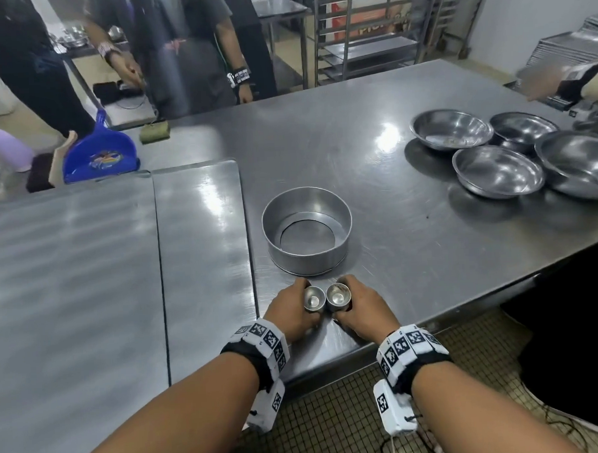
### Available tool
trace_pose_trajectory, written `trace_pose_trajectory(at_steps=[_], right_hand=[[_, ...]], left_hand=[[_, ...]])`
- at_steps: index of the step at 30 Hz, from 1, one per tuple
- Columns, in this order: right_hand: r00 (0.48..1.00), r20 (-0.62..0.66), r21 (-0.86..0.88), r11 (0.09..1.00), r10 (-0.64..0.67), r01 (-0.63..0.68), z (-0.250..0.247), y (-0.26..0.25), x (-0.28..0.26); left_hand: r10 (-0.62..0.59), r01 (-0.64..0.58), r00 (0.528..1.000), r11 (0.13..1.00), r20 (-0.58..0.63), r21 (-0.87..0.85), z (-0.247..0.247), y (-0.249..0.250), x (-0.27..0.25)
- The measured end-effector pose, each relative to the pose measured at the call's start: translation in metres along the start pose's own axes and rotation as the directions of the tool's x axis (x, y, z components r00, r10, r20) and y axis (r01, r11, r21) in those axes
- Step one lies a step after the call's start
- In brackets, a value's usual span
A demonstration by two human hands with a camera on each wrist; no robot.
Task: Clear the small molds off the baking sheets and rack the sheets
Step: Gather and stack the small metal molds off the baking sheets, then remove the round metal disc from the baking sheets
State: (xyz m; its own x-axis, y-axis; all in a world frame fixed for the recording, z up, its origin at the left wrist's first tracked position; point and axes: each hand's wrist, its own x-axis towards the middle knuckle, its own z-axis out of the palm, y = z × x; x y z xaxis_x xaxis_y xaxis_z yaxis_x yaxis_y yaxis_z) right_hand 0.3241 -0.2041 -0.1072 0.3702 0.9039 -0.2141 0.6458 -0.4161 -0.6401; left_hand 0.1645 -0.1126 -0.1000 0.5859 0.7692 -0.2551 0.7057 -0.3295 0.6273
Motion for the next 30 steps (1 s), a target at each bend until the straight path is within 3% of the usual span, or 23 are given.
trace_pose_trajectory(at_steps=[6, 21, 25, 27, 30], right_hand=[[1.000, 0.004, 0.065, 0.998, 0.010, -0.010, -0.016, 0.017, 0.002], [0.999, 0.044, 0.011, 1.000, 0.012, -0.013, -0.038, 0.041, 0.012], [0.990, 0.138, -0.043, 0.999, 0.027, -0.021, -0.050, 0.046, 0.018], [0.989, 0.132, -0.098, 0.994, 0.062, -0.049, -0.060, 0.051, 0.026], [0.997, -0.010, -0.161, 0.984, 0.082, -0.082, -0.077, 0.048, 0.042]], left_hand=[[0.032, -0.032, 0.999, 0.999, 0.011, -0.017, 0.011, 0.014, 0.009], [0.005, -0.003, 0.999, 0.999, 0.048, -0.051, 0.025, 0.027, 0.020], [0.026, -0.025, 0.994, 1.000, 0.104, -0.007, 0.012, 0.025, 0.018], [0.025, -0.026, 0.999, 1.000, 0.045, 0.018, 0.000, 0.018, 0.019], [0.021, -0.013, 0.976, 0.999, -0.218, 0.036, -0.021, 0.004, 0.022]])
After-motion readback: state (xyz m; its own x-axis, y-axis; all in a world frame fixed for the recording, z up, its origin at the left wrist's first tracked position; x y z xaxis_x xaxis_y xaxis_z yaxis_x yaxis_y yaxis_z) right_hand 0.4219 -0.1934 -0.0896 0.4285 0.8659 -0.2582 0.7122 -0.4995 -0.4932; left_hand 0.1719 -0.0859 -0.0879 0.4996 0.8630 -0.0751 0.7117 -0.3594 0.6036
